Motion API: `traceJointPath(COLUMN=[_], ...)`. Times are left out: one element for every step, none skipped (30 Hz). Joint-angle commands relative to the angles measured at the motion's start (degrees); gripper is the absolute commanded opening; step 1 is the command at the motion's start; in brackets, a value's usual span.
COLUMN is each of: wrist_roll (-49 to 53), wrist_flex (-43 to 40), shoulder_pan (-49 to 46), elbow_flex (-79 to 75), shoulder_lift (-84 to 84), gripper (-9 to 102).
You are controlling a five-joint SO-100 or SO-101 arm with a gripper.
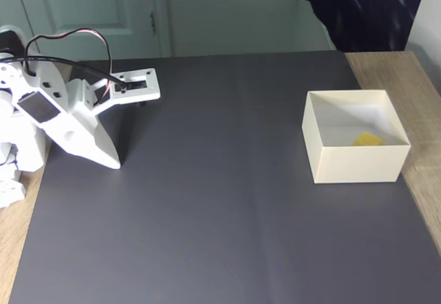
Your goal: Grasp a cube block and put it in the white box.
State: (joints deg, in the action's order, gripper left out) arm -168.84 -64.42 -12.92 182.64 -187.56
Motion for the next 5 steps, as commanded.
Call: traceJointPath(wrist_roll=[0.3, 0.3, 0.3, 0.3, 0.3], wrist_flex=[-0.3, -0.3, -0.3, -0.3, -0.3], shoulder_pan=[-0.2, -0.2, -0.2, -0.2, -0.2], elbow_flex=[-0.2, -0.2, -0.2, -0.2, -0.2], shoulder_lift=[-0.4, -0.4, -0.4, -0.4, -0.4], gripper=[1, 1, 1, 1, 1])
